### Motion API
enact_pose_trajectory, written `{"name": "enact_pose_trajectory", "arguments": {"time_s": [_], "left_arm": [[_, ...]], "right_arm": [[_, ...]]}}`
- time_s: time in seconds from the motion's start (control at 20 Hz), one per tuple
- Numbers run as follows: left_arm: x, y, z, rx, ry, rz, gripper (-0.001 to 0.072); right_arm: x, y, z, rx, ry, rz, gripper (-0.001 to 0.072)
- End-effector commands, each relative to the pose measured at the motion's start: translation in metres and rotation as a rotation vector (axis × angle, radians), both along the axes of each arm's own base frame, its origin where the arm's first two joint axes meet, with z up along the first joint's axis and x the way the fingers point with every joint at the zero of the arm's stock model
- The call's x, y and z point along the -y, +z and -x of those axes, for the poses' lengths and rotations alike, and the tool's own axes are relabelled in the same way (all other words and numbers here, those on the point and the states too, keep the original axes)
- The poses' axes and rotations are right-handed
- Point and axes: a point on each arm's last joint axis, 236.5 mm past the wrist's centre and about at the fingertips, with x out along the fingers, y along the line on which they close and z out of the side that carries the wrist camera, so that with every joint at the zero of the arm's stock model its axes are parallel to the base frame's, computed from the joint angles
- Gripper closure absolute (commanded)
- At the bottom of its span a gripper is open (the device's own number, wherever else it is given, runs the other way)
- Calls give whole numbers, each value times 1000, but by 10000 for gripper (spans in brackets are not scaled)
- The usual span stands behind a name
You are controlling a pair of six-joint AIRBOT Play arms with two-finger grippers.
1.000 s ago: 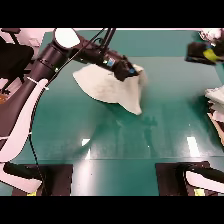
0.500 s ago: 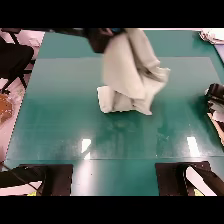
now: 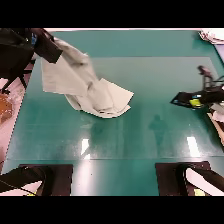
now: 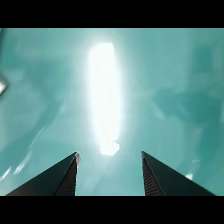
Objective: Fold the shirts.
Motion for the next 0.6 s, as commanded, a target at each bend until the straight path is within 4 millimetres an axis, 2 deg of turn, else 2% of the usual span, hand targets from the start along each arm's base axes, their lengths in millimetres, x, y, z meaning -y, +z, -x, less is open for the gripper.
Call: {"name": "enact_pose_trajectory", "arguments": {"time_s": [0.0, 0.3, 0.4, 0.55], "left_arm": [[-26, -4, -1, -6, 102, -52, 681], [-27, -4, -1, -4, 103, -57, 680], [-27, -4, -1, -4, 103, -57, 680], [-27, -4, -1, -4, 102, -57, 680]], "right_arm": [[-69, -21, -24, 2, 138, -166, 250], [-148, -45, -94, -8, 245, -245, 250], [-166, -54, -113, -17, 254, -251, 250], [-174, -71, -135, -72, 198, -274, 250]]}}
